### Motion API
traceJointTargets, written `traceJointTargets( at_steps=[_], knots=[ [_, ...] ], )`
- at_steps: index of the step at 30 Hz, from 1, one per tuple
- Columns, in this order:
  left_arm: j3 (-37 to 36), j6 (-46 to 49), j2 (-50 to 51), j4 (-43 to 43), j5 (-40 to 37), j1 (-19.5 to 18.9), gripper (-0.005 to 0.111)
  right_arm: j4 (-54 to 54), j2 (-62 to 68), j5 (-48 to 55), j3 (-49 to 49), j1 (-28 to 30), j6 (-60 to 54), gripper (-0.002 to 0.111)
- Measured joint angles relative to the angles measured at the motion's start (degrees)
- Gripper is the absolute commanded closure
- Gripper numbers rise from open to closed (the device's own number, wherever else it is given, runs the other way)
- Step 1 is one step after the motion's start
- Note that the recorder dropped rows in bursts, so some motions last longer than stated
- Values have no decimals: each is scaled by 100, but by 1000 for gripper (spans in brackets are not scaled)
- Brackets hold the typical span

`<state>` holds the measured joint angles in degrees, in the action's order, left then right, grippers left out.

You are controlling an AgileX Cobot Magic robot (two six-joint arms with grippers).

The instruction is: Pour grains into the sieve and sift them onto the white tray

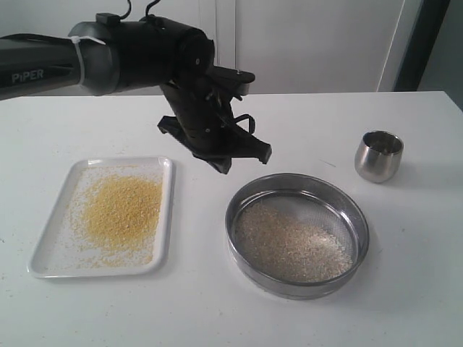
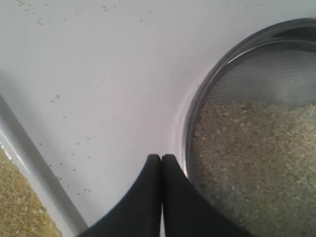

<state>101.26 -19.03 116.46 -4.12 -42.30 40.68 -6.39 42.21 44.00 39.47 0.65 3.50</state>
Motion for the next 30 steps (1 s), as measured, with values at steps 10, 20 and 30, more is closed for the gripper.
traceJointTargets(
  at_steps=[10,20,30],
  knots=[
    [0,-21,0,0,-715,-616,107,0,0,0,0,0,0,108],
    [0,-59,-234,0,-1340,-1192,107,0,0,0,0,0,11,108],
    [-333,-25,-643,-71,-1611,-1597,107,0,0,0,0,0,11,108]
  ],
)
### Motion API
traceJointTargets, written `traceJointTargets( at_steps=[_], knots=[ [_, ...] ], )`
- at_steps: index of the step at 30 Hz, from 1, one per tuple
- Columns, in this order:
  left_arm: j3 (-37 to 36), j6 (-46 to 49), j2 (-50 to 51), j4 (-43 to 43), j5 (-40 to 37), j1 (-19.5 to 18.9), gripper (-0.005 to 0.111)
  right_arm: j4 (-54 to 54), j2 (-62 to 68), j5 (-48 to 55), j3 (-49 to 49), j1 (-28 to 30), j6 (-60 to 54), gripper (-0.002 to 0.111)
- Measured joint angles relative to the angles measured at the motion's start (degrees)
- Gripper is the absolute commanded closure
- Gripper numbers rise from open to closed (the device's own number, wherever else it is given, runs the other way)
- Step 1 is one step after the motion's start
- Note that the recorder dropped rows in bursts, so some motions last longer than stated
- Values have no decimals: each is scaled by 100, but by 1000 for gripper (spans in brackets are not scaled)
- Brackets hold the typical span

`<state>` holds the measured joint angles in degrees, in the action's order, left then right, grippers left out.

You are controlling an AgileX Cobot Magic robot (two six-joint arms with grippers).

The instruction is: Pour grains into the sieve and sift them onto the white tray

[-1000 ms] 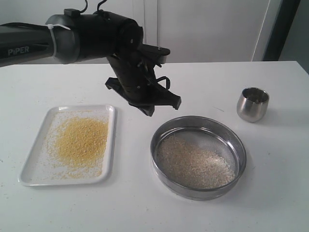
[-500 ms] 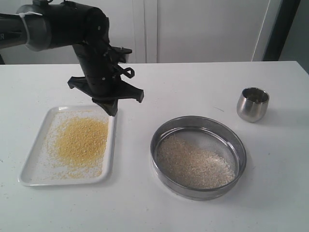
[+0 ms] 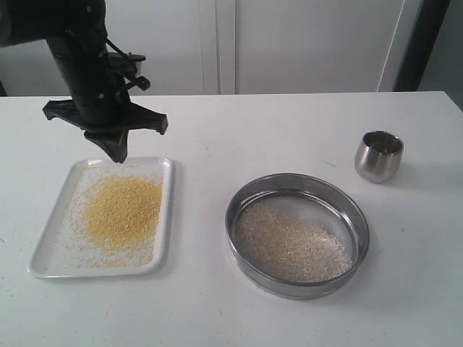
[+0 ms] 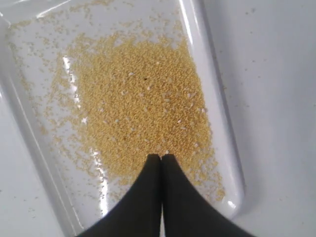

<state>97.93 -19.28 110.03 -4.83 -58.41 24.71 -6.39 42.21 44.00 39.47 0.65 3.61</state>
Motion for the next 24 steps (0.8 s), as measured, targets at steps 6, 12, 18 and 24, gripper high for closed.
traceJointTargets(
  at_steps=[6,12,18,24],
  knots=[
    [-557,0,-348,-99,141,-130,107,0,0,0,0,0,0,108],
    [-1020,70,-738,-58,268,-338,107,0,0,0,0,0,0,108],
    [-1478,376,-1198,376,430,-821,107,0,0,0,0,0,0,108],
    [-1992,505,-1726,483,676,-1200,107,0,0,0,0,0,0,108]
  ],
)
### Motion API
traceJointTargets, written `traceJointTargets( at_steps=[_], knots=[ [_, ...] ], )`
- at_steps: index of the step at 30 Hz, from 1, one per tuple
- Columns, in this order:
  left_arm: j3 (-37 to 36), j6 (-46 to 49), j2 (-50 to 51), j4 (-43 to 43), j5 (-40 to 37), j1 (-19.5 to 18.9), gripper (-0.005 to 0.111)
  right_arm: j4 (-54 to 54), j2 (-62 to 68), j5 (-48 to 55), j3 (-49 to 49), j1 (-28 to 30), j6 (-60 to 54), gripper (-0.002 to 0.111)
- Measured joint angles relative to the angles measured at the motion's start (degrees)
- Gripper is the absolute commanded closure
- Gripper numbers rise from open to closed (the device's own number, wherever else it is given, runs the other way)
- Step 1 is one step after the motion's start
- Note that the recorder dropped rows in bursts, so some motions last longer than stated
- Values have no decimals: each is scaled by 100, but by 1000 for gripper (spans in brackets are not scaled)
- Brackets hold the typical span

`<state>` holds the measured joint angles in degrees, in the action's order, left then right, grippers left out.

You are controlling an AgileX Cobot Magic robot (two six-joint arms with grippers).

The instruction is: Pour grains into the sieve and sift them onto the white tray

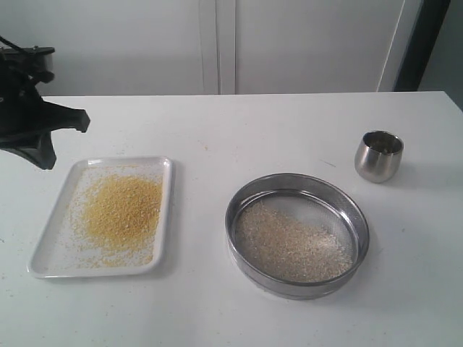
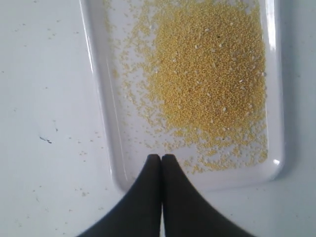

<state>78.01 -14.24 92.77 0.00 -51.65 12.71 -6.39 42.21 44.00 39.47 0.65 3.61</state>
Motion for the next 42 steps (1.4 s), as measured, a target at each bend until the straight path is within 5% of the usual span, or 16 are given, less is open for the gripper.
traceJointTargets(
  at_steps=[13,30,42],
  knots=[
    [-1206,872,-1155,1115,331,-661,107,0,0,0,0,0,0,108],
    [-3042,934,-3560,1141,714,-664,107,0,0,0,0,0,188,108],
    [-3180,1145,-4023,1132,391,-664,107,0,0,0,0,0,198,108]
  ],
)
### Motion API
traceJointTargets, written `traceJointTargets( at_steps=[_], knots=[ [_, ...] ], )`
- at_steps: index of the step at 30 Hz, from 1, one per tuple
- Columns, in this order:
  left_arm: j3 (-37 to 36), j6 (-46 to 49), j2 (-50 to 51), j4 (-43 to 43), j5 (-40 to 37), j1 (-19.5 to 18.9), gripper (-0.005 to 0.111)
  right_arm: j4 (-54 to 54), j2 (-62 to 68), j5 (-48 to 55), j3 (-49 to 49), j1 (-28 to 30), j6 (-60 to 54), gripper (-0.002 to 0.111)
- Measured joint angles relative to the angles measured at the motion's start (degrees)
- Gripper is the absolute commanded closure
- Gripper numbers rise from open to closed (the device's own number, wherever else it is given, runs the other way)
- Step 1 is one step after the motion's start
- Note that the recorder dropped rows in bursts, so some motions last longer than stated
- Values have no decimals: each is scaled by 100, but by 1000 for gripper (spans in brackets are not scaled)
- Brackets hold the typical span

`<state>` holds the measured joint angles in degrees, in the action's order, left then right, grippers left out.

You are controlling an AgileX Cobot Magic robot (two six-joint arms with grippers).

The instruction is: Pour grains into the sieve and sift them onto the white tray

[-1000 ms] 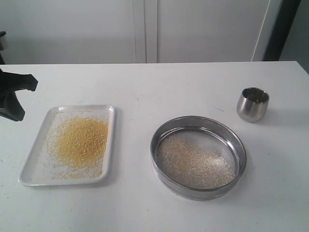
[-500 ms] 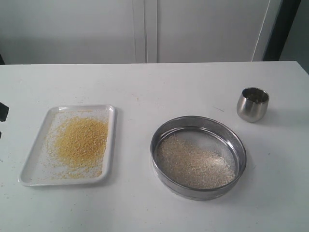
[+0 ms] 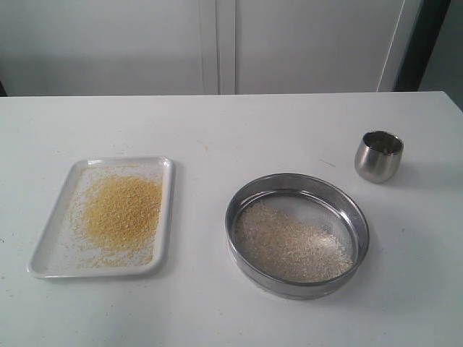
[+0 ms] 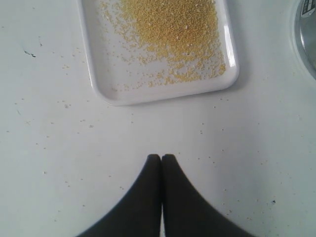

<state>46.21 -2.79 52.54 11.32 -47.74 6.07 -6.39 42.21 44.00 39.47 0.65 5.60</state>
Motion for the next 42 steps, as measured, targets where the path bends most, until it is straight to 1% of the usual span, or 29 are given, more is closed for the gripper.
traceJointTargets(
  at_steps=[18,28,31,34,42],
  knots=[
    [0,11,-59,-110,12,0,107,0,0,0,0,0,0,108],
    [-42,11,-1044,-388,95,0,107,0,0,0,0,0,0,108],
    [-233,11,-1369,-427,258,0,107,0,0,0,0,0,0,108],
    [-584,11,-1683,-520,562,0,107,0,0,0,0,0,0,108],
    [-1831,11,-2643,-942,1504,0,107,0,0,0,0,0,0,108]
  ],
)
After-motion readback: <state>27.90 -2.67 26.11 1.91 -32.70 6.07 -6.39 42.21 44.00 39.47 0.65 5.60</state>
